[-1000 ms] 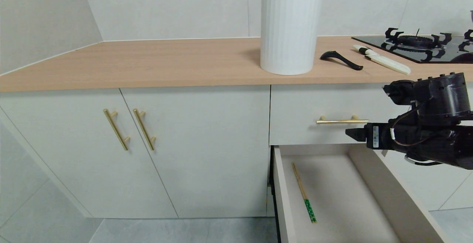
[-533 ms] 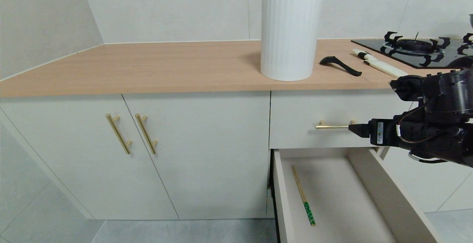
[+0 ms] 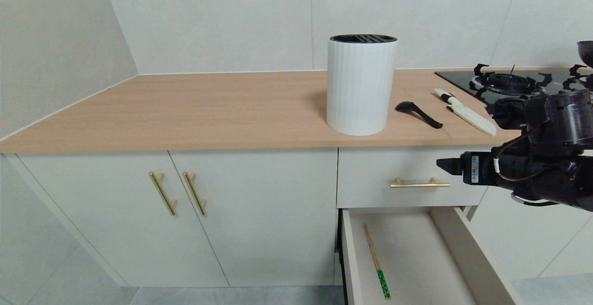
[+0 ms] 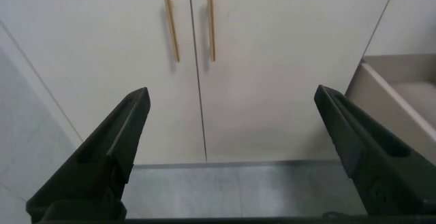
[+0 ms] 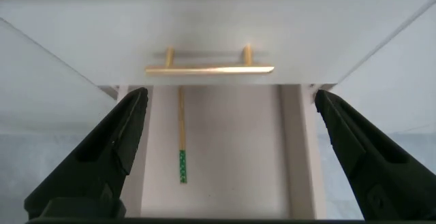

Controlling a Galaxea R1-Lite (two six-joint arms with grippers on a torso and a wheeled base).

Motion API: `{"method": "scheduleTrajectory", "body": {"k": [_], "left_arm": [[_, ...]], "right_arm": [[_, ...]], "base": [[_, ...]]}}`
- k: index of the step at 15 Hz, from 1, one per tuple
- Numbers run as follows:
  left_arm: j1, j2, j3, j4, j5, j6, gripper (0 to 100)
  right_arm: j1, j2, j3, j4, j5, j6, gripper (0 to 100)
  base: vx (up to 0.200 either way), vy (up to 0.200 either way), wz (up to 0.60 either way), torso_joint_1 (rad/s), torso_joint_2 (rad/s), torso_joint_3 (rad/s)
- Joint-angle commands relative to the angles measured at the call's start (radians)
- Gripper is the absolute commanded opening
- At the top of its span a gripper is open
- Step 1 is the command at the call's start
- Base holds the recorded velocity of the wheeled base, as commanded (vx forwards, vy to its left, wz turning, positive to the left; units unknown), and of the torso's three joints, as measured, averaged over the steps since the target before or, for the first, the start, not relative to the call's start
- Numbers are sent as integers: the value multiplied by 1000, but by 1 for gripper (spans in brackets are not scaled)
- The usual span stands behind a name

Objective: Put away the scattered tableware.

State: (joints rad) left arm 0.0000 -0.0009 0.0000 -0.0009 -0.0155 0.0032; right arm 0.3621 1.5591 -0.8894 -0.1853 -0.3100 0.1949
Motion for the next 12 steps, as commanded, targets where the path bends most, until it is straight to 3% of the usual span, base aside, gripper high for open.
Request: {"method": "scheduleTrajectory", "body": {"k": [1,8,12], "left_arm": [[0,1,0,-1,0,0,100],[0,1,0,-1,0,0,100],[0,1,0,1,0,0,100]], "right_arm": [[-2,12,0,0,0,0,100],[-14,22,0,0,5,-2,100],[-15,56,-11,-75,20,-38,100]], "base": [[0,0,0,193,-481,-290],[0,0,0,200,-484,-288],[0,0,0,82,-185,-111]]}}
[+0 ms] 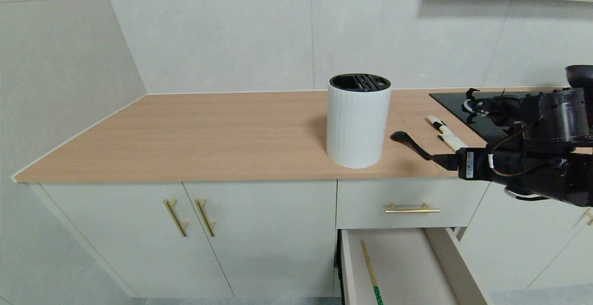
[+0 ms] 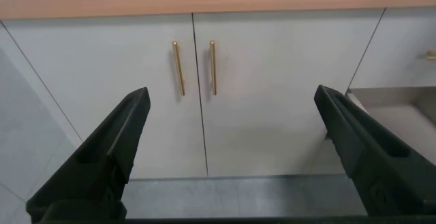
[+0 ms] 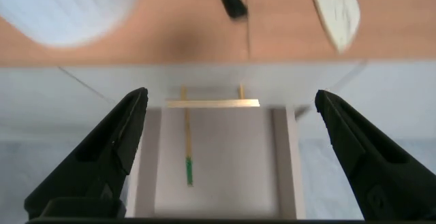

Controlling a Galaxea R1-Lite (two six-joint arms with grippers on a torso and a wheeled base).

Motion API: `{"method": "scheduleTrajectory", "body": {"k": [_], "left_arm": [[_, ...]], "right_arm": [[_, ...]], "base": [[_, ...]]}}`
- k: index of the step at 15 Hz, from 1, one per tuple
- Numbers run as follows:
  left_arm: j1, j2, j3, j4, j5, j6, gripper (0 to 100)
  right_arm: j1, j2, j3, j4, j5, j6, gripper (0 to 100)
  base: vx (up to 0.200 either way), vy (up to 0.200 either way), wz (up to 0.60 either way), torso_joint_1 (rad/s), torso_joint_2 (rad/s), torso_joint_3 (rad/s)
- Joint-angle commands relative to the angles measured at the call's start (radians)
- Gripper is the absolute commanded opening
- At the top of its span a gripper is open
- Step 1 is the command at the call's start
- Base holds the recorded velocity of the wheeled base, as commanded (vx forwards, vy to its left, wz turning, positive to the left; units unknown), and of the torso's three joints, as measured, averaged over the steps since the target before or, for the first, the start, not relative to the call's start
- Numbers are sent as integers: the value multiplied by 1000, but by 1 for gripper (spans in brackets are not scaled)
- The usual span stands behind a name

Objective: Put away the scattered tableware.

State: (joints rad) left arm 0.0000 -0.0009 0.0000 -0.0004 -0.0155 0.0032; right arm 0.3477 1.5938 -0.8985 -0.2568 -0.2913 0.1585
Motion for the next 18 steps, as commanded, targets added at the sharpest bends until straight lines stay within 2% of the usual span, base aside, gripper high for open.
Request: {"method": "scheduleTrajectory", "body": {"k": [1,4,5,6,8,9,18], "left_arm": [[0,1,0,-1,0,0,100],[0,1,0,-1,0,0,100],[0,1,0,-1,0,0,100],[0,1,0,-1,0,0,100],[0,1,0,-1,0,0,100],[0,1,0,0,0,0,100],[0,1,0,-1,0,0,100]], "right_arm": [[-26,43,-13,-36,18,-43,100],[-82,115,-161,-27,136,-74,100],[-82,115,-161,-27,136,-74,100],[-104,144,-197,5,199,-100,100],[-148,201,-200,-29,325,-200,100],[-151,236,-200,-58,346,-203,100],[-171,453,-221,-309,333,-200,100]], "base": [[0,0,0,0,0,0],[0,0,0,0,0,0],[0,0,0,0,0,0],[0,0,0,0,0,0],[0,0,0,0,0,0],[0,0,0,0,0,0],[0,0,0,0,0,0]]}}
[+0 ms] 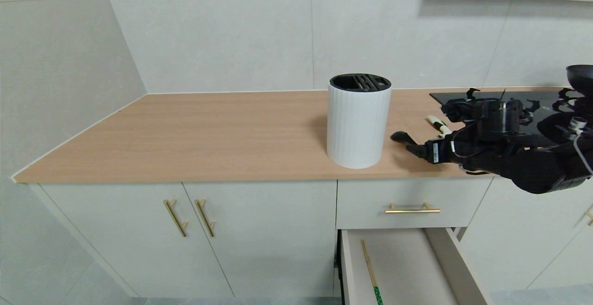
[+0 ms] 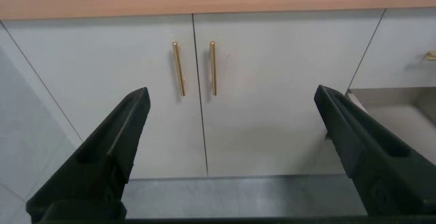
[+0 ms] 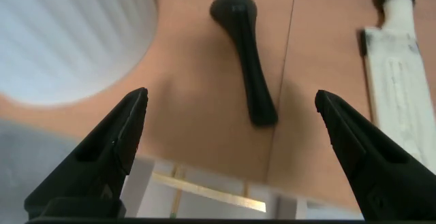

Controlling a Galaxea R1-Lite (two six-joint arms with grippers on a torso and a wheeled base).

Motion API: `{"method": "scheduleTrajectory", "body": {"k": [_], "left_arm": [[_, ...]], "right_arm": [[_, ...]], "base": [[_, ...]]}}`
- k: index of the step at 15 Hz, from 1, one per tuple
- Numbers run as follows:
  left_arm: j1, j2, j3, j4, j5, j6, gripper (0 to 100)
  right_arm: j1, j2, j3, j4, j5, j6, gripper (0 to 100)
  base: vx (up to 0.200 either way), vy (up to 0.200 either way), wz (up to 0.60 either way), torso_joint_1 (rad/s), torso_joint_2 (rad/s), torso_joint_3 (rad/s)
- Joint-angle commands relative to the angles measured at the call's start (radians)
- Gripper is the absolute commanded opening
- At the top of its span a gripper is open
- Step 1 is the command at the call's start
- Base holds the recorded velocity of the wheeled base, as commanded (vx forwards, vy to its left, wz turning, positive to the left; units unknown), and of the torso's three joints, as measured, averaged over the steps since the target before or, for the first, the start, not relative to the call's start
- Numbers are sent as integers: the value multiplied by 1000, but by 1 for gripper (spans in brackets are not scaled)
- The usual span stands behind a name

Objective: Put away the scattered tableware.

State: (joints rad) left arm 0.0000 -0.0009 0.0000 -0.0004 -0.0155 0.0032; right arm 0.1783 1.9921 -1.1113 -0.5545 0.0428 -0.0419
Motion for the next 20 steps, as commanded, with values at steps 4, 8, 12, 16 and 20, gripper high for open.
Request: {"method": "scheduleTrajectory", "body": {"k": [4,8,12,16,20], "left_arm": [[0,1,0,-1,0,0,100],[0,1,0,-1,0,0,100],[0,1,0,-1,0,0,100],[0,1,0,0,0,0,100],[0,1,0,-1,0,0,100]], "right_arm": [[-3,111,-42,-30,-24,4,100],[-13,123,-48,-41,-30,2,100],[-16,131,-59,-41,-34,2,100],[-16,132,-58,-39,-34,2,0],[-16,131,-59,-41,-41,7,0]], "base": [[0,0,0,0,0,0],[0,0,0,0,0,0],[0,0,0,0,0,0],[0,0,0,0,0,0],[0,0,0,0,0,0]]}}
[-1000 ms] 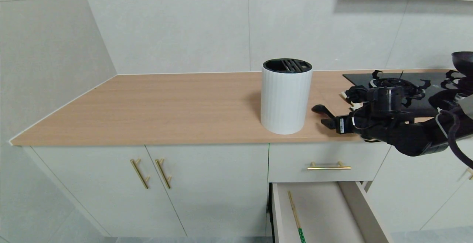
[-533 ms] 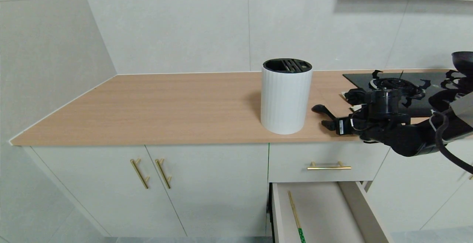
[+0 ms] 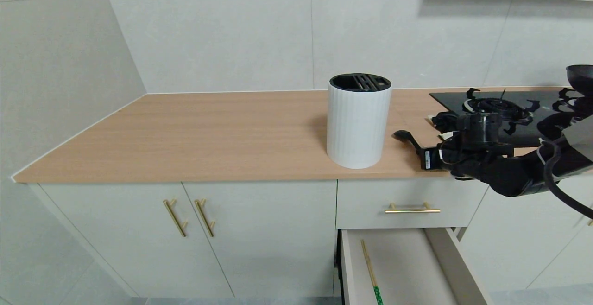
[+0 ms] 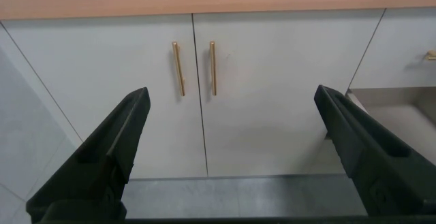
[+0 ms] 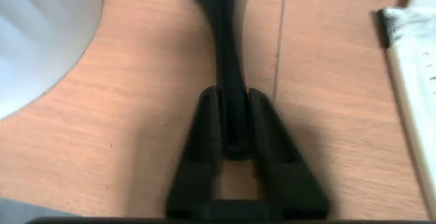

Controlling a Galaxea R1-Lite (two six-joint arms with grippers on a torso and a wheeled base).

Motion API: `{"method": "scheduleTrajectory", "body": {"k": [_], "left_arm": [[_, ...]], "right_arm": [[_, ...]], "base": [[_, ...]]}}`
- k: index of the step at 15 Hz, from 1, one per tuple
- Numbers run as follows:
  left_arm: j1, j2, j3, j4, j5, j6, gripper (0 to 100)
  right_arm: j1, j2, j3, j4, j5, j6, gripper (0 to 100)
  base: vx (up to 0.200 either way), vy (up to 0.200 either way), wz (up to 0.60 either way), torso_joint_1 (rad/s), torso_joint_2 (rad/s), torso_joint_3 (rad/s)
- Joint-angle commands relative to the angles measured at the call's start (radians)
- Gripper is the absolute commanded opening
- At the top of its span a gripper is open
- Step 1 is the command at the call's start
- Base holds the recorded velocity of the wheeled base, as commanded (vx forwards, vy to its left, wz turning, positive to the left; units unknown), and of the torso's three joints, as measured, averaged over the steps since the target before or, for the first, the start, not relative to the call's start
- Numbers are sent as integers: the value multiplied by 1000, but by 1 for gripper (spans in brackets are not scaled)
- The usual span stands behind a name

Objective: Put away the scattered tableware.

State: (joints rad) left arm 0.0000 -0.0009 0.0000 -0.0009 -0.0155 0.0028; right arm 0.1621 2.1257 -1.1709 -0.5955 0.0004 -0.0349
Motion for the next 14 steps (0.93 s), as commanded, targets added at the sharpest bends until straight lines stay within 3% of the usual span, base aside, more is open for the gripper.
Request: {"method": "scheduleTrajectory", "body": {"k": [1,6,10,11,14], "left_arm": [[0,1,0,1,0,0,100],[0,1,0,1,0,0,100],[0,1,0,1,0,0,100],[0,1,0,-1,0,0,100],[0,1,0,-1,0,0,100]], "right_arm": [[0,-6,-1,0,-7,0,0],[7,-63,5,20,-28,33,0],[42,-213,13,191,-114,118,0],[48,-285,40,257,-165,148,0],[60,-491,197,347,-174,159,0]], "base": [[0,0,0,0,0,0],[0,0,0,0,0,0],[0,0,0,0,0,0],[0,0,0,0,0,0],[0,0,0,0,0,0]]}}
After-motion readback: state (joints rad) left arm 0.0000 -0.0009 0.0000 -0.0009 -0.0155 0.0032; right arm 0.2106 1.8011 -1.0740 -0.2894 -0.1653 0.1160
